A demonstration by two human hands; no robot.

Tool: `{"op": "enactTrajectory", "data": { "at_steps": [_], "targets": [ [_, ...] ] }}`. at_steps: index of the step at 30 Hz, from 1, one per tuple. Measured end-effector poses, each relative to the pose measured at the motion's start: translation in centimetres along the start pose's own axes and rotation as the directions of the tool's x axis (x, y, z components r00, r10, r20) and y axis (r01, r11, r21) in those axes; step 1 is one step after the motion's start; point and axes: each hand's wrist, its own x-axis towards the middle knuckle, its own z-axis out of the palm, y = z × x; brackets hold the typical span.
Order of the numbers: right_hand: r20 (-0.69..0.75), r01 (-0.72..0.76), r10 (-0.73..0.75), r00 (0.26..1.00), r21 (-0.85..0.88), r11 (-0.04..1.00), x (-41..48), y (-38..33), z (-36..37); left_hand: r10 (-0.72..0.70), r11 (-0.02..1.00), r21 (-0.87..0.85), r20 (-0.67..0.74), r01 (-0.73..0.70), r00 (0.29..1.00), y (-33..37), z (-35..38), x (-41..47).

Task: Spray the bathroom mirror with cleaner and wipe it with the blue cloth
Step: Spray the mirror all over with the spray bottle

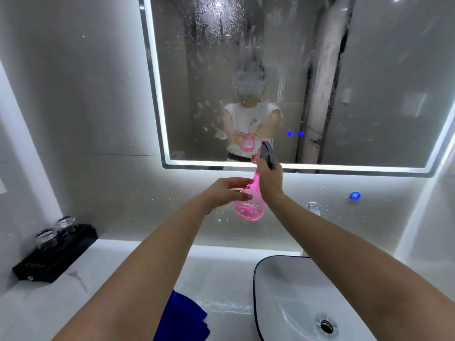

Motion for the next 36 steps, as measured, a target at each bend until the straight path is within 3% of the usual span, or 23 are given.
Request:
{"op": "enactTrajectory", "data": {
  "at_steps": [9, 21, 36],
  "targets": [
    [-0.106, -0.014, 0.013, 0.994, -0.001, 1.000, 0.5, -1.0, -1.1, 0.017, 1.000, -0.008, 0.045, -0.017, 0.999, 0.6, 1.3, 0.8],
    [-0.100, 0.059, -0.064, 0.993, -0.052, 0.997, 0.7, -1.8, -0.8, 0.017, 0.999, 0.030, 0.036, -0.018, 0.999, 1.1, 0.9, 1.4],
    [-0.143, -0.011, 0.001, 0.990, -0.068, 0.998, 1.4, -1.7, -2.7, 0.020, 1.000, 0.019, 0.060, -0.021, 0.998, 1.4, 2.3, 2.2]
  ]
}}
